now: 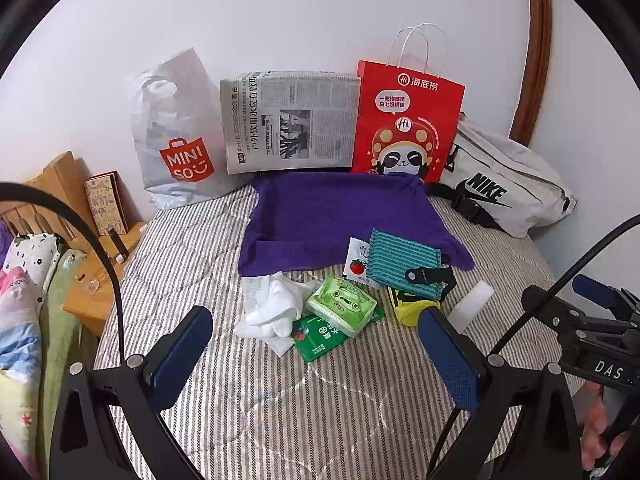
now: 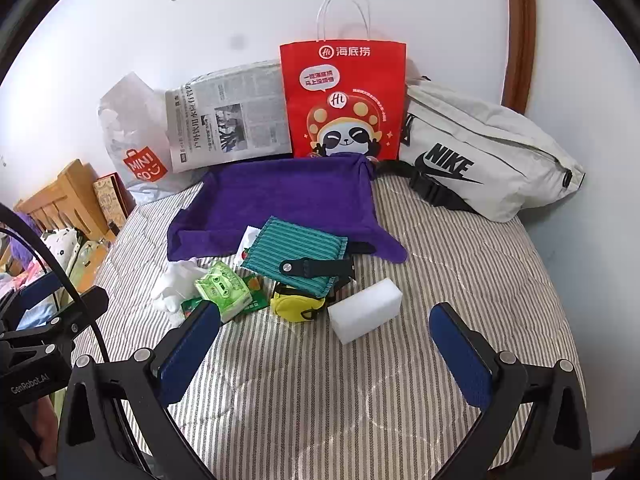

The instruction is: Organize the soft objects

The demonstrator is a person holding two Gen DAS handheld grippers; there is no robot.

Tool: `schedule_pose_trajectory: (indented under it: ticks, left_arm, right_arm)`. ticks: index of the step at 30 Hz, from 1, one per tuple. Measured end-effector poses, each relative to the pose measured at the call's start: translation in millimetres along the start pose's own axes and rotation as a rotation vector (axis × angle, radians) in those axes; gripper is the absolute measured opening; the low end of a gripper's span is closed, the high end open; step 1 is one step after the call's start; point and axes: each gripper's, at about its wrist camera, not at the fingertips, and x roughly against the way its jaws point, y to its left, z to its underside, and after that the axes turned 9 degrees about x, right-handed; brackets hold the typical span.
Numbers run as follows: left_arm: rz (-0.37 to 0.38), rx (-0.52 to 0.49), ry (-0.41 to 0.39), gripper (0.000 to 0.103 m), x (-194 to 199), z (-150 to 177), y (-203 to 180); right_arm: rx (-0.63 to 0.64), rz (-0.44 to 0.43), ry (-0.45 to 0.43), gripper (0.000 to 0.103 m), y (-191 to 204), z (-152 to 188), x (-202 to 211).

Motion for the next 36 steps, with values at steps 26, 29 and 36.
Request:
schedule_pose_trajectory:
  ticks: [26,29,36]
  left_arm:
    - [-0.016,-0.016,-0.005,0.103,1.1,-0.1,0.3]
    - [-0.019,-0.016,-0.004,0.103,0.9,0.5,0.8]
    - [-0.022,-0.018,-0.007,0.103,1.6,2.2,0.3]
  right_arm:
    - [0.018,0.0,-0.018,0.103,9.5,2.1,10.5]
    - [0.018,0.001,-0.018,0.103,9.9,1.7,11.2]
    - [0.022,0.0,-0.021,0.103,11.4,1.9,13.1]
